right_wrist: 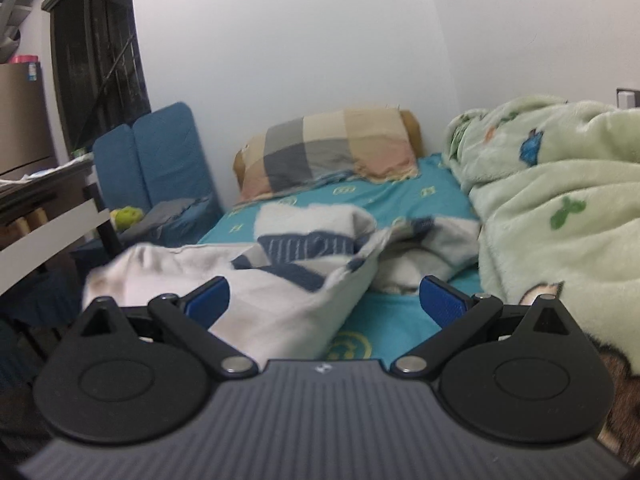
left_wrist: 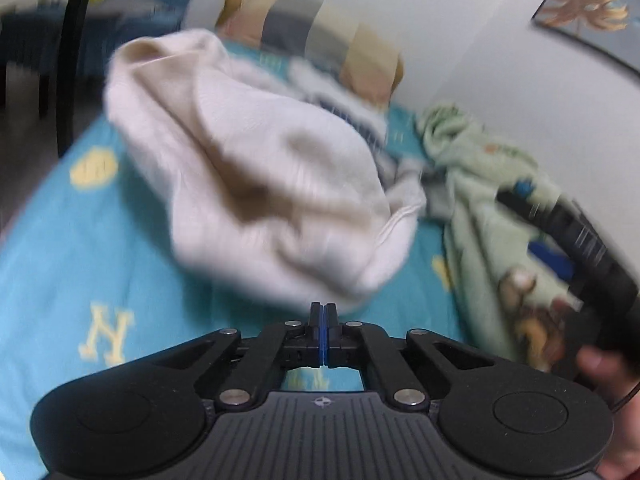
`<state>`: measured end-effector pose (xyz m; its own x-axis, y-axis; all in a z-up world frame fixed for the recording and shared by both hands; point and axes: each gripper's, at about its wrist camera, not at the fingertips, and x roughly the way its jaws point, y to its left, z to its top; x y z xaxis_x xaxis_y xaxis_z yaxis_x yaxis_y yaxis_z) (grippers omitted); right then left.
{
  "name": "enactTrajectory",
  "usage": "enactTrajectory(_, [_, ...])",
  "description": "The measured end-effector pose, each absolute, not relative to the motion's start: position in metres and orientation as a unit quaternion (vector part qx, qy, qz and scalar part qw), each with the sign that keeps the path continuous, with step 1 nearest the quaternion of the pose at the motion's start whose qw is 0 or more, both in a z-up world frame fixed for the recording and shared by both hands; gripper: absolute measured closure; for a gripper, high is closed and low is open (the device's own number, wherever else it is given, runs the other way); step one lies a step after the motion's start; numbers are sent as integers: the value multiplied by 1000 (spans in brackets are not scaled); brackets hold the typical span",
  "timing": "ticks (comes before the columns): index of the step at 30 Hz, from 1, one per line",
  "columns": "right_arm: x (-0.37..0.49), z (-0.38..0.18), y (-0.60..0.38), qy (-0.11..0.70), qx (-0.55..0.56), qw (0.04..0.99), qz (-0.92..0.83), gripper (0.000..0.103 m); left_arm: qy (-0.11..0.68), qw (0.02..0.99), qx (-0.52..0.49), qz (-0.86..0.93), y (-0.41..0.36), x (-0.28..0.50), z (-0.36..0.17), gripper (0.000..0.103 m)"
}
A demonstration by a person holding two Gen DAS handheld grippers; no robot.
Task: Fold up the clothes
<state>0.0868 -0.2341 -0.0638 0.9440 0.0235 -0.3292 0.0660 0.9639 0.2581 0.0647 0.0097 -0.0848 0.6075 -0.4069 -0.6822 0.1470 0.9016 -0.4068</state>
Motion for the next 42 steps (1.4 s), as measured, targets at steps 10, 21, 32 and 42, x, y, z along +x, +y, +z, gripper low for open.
enactTrajectory(10, [119, -82, -243, 266, 221, 938, 5, 0, 348, 915, -130, -161, 48, 89, -40, 61])
enactTrajectory(21, [243, -93, -283, 278, 307, 908, -69, 17, 320, 931, -63, -167, 60, 318, -4, 25])
enactTrajectory(32, [332, -139, -344, 246, 383, 885, -97, 37, 466, 847, -187, -176, -15, 560, -116, 22])
enactTrajectory(42, [345, -147, -346, 232, 348, 906, -70, 91, 457, 841, -213, -197, -34, 574, -144, 86])
